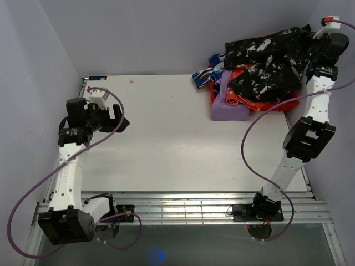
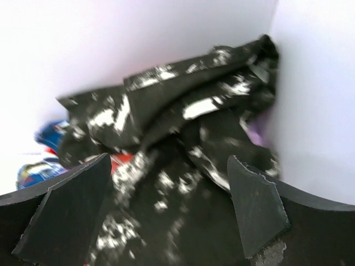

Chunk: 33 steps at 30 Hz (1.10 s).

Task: Fold and stack the trousers
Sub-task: Grab the trousers from the pile

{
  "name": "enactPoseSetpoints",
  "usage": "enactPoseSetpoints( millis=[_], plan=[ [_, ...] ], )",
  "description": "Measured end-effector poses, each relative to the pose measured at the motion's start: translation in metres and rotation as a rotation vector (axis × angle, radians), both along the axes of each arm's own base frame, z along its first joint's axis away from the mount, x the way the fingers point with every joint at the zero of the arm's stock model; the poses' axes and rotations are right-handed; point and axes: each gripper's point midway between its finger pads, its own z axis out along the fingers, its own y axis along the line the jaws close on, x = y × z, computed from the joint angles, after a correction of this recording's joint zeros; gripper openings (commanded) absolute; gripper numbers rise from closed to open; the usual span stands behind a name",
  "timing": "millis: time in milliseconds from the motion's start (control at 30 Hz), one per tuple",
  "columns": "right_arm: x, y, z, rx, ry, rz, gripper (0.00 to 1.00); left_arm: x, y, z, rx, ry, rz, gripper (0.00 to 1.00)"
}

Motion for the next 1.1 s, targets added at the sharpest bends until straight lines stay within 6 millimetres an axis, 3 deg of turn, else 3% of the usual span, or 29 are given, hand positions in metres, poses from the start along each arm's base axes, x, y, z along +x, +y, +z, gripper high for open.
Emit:
enactPoseSetpoints(
  millis=[467, 667, 800, 867, 967, 1000, 1067, 1100],
  plan=[
    [0.049, 0.031, -0.032, 0.351, -0.051, 0.053, 0.9, 0.003, -0.005, 0.0, -0.018, -0.009, -0.028, 0.98],
    [0.073, 0.056, -0.049, 0.391, -0.056, 0.073, 0.9, 0.004, -0.005, -0.002, -0.019, -0.002, -0.028, 0.98],
    [0.088, 0.063, -0.064, 0.396, -0.056, 0.041, 0.9, 0.004, -0.005, -0.002, -0.02, -0.002, -0.029, 0.98],
    [0.093, 0.065, -0.073, 0.399, -0.049, 0.028, 0.98, 0.004, -0.006, -0.001, -0.03, 0.002, -0.03, 0.98],
    [0.099, 0.064, -0.074, 0.391, -0.067, 0.014, 0.69, 0.004, -0.008, -0.002, -0.042, 0.009, -0.029, 0.98],
    [0.099, 0.063, -0.073, 0.388, -0.073, 0.011, 0.52, 0.004, -0.008, -0.002, -0.045, 0.012, -0.028, 0.98],
    [0.1, 0.061, -0.068, 0.384, -0.093, 0.006, 0.37, 0.005, -0.008, -0.004, -0.049, 0.021, -0.026, 0.98],
    [0.1, 0.059, -0.064, 0.379, -0.11, 0.002, 0.25, 0.005, -0.008, -0.005, -0.05, 0.025, -0.025, 0.98]
  ],
)
